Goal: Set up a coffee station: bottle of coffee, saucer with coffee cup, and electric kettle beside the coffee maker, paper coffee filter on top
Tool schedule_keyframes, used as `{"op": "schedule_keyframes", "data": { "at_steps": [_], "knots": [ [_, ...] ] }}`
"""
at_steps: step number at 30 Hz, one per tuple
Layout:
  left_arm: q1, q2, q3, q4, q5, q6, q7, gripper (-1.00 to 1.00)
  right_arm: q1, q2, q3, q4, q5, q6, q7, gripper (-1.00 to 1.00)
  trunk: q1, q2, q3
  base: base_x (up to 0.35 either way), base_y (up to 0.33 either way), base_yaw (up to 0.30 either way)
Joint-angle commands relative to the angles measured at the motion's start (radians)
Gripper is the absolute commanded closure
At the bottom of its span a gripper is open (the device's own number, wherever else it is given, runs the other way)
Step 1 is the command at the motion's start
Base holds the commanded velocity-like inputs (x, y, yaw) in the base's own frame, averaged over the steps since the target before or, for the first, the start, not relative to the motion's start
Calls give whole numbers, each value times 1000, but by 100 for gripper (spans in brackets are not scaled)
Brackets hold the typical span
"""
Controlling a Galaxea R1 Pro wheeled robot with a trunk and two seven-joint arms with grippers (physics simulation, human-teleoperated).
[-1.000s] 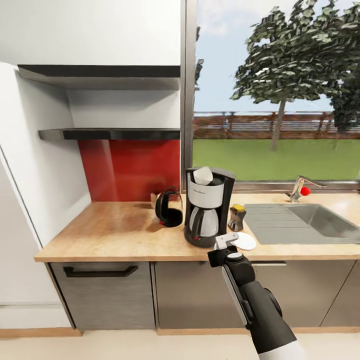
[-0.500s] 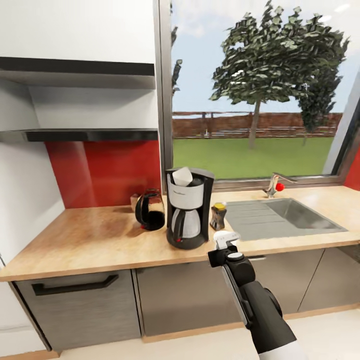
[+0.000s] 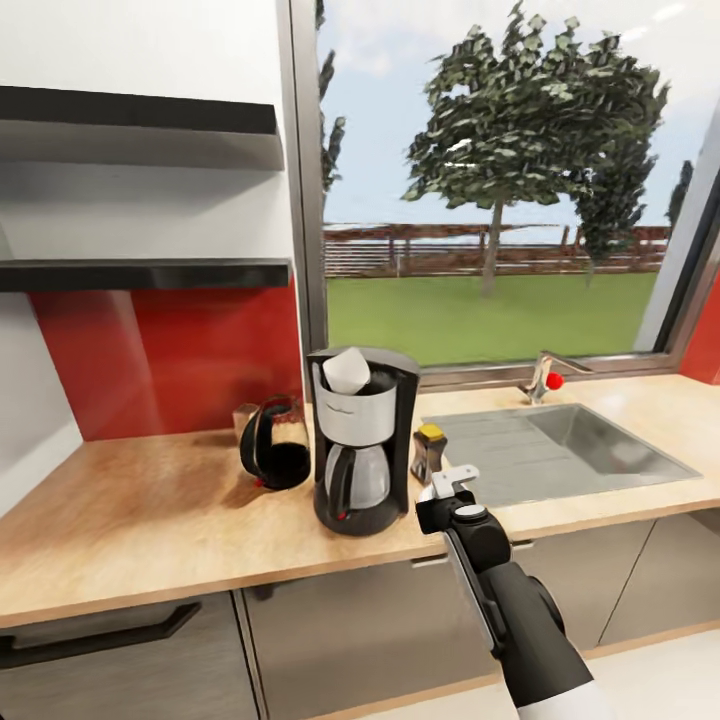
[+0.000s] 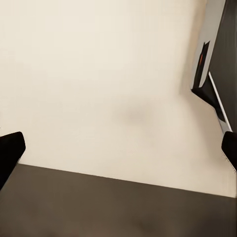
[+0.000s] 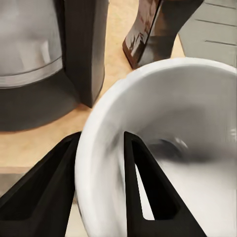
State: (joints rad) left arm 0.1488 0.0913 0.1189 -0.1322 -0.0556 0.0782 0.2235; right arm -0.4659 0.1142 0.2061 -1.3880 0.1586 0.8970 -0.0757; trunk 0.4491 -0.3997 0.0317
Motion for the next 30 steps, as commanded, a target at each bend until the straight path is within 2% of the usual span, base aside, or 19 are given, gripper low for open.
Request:
{"op": "schedule_keyframes", "data": {
  "at_steps": [1,15,22,30],
  "knots": [
    [2,-1,7,-4,-6,8,0,-100,0,0,1,0,4,5,-1,100,1,0,0,325,0,0],
    [2,-2,3,-6,-7,9,0,-100,0,-8,-2,14,8,5,-3,100,1,0,0,122,0,0],
    [2,-2,2,-6,-7,9,0,-100,0,-10,-6,106,9,5,-5,100,1,0,0,17,0,0],
    [2,-2,2,-5,-7,9,0,-100,0,-36,-24,143,9,3,-6,100,1,0,0,1,0,0]
  ]
}}
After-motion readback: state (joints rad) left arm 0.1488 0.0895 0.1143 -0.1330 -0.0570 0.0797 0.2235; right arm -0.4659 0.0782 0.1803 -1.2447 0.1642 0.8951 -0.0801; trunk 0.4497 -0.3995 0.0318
